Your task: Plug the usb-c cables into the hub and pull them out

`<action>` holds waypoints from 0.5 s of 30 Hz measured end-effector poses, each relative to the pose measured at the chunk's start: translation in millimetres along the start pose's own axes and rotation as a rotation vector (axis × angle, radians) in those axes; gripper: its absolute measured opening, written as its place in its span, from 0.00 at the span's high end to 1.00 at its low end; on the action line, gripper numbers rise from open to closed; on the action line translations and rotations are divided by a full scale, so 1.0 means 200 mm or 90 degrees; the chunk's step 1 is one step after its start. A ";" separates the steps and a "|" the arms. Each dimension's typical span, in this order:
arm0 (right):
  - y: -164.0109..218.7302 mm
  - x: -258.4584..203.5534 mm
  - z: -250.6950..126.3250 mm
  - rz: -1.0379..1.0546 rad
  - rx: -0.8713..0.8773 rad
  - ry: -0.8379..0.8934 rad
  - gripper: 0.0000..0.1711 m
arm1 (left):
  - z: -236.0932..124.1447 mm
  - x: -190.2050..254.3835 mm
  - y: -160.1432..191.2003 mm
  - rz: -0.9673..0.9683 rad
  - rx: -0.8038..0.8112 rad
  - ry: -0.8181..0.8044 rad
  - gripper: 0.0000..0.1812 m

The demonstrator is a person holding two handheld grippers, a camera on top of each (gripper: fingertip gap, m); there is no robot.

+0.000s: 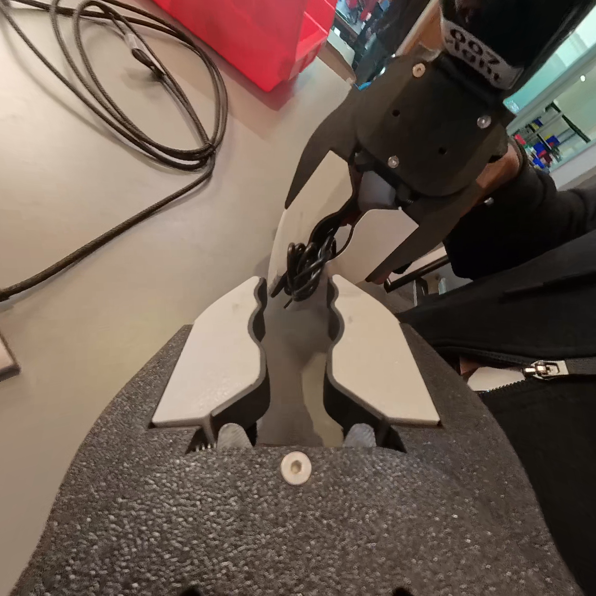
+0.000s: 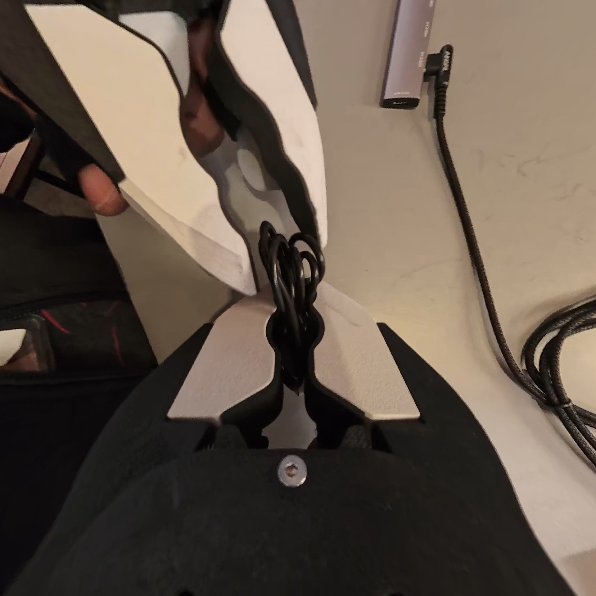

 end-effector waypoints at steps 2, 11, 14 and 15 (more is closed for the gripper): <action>0.00 -0.02 0.00 -0.018 -0.007 -0.013 0.95 | 0.02 0.02 0.00 0.026 -0.013 0.023 0.90; 0.01 0.07 -0.06 0.001 0.048 0.104 0.72 | 0.00 -0.03 -0.02 -0.085 0.112 -0.009 0.94; 0.01 0.08 -0.10 -0.006 0.095 0.151 0.66 | -0.02 -0.06 -0.01 -0.122 0.134 -0.027 0.94; 0.00 0.08 -0.11 -0.008 0.112 0.165 0.65 | -0.02 -0.07 -0.01 -0.127 0.130 -0.035 0.94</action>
Point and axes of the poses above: each gripper's, where its closed fingertips meet, z out along the fingers, y out of its underside, x = y × z across the jaws, the point moved 8 cm from there along -z, back along the fingers, and after that the axes turned 14 degrees about y, right-handed, at the moved point
